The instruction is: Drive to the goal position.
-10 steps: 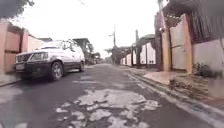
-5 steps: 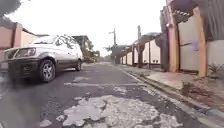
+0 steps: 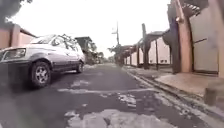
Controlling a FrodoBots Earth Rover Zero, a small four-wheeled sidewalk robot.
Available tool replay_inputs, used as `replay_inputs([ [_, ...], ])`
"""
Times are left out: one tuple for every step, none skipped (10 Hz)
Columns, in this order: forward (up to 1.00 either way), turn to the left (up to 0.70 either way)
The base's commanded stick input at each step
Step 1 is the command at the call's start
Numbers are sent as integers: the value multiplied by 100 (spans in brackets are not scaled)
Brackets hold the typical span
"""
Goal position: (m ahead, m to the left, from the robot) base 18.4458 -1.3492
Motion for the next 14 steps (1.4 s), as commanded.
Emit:
replay_inputs([
  [100,0],
  [100,0],
  [100,0],
  [100,0],
  [100,0],
  [100,0],
  [100,0],
  [100,0],
  [100,0],
  [100,0],
  [100,0],
  [100,0],
  [100,0],
  [100,0],
])
